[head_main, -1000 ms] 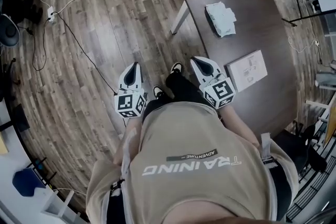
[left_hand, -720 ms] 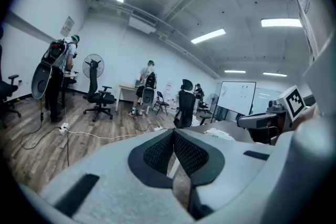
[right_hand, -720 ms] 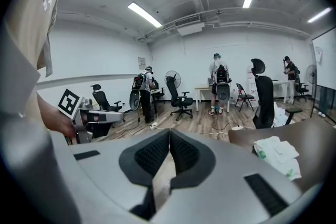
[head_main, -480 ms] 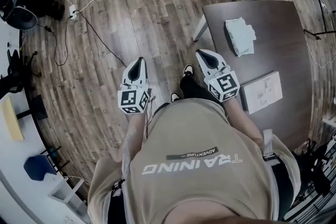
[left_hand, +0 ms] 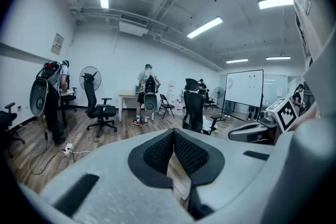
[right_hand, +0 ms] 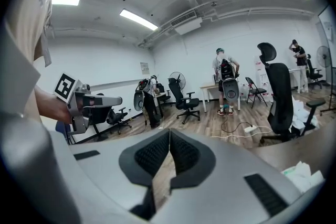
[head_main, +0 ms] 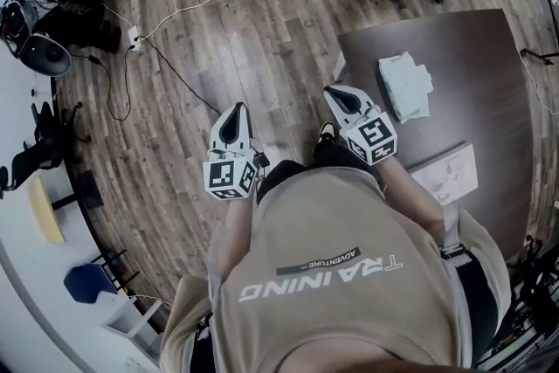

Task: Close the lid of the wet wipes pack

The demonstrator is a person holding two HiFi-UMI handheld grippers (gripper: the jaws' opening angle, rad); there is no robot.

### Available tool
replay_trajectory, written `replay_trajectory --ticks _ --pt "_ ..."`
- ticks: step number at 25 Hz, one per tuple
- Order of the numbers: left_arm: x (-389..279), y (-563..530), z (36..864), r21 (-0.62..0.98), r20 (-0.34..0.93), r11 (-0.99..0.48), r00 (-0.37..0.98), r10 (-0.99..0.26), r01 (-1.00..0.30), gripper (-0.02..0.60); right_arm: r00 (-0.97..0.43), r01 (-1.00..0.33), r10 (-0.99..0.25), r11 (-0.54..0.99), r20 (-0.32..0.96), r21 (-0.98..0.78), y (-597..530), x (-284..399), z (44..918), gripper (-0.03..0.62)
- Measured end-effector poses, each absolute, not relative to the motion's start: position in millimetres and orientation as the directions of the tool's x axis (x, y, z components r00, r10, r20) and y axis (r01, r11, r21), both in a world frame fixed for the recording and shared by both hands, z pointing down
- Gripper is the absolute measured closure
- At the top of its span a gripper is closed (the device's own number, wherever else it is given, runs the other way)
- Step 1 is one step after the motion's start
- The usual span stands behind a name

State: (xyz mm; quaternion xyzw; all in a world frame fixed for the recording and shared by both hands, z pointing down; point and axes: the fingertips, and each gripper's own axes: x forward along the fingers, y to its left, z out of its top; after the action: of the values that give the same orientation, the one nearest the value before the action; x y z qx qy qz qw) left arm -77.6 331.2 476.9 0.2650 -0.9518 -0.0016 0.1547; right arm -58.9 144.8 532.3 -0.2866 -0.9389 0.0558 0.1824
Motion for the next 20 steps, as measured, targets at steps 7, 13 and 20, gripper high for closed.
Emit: replay_trajectory --ticks 7,13,20 --pt "-100 328 492 0.111 0.353 0.860 -0.789 -0.502 -0.498 0.571 -0.742 0.571 0.575 0.811 0.346 -0.124 146 -89 538 0.580" --pt "-141 327 494 0.115 0.317 0.838 -0.780 -0.540 -0.533 0.571 -0.762 0.531 0.542 0.836 0.356 -0.136 151 -112 543 0.579" --pt "-210 341 496 0.129 0.307 0.776 -0.720 -0.623 -0.617 0.571 -0.842 0.390 0.404 0.914 0.357 -0.115 151 -157 523 0.580"
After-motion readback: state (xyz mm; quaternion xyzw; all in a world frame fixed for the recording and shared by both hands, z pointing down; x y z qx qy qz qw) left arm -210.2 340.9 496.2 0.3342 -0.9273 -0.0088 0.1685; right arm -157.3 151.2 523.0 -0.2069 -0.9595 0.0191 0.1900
